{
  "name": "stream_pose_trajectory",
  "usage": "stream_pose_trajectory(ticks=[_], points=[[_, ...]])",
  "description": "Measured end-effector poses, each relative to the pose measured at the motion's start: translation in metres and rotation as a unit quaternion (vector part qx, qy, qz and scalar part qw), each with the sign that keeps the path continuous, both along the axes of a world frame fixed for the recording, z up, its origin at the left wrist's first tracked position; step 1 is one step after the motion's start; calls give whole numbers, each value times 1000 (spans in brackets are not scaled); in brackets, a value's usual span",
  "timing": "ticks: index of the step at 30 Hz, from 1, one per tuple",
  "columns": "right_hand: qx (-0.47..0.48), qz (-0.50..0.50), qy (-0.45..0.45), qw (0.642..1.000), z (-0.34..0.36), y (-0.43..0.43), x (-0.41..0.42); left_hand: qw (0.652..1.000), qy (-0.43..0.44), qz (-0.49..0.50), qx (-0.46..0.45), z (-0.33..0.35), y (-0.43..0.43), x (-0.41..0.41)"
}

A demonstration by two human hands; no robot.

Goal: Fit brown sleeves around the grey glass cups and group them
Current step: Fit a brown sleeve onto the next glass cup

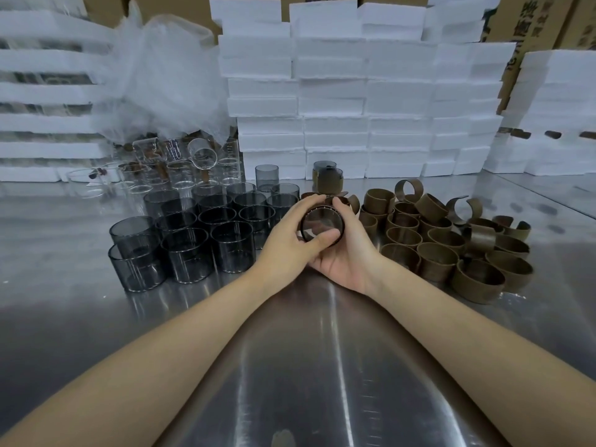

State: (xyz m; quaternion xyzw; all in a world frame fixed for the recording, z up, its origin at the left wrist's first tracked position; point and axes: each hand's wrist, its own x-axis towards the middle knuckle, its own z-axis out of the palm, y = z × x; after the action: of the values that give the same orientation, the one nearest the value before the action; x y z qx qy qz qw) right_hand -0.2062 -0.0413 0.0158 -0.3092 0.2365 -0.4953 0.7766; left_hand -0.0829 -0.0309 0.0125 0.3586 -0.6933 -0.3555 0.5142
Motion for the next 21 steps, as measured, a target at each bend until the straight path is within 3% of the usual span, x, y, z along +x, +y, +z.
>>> stream_pose_trajectory(ticks=[9,14,21], points=[[34,50,-6,998,0,0,-1,998,-2,65,-23,0,-2,-1],[54,55,26,997,2,0,-1,997,38,58,22,1,-1,3],[41,53,12,998,3,-1,-4,997,-27,75,12,-1,-4,2]])
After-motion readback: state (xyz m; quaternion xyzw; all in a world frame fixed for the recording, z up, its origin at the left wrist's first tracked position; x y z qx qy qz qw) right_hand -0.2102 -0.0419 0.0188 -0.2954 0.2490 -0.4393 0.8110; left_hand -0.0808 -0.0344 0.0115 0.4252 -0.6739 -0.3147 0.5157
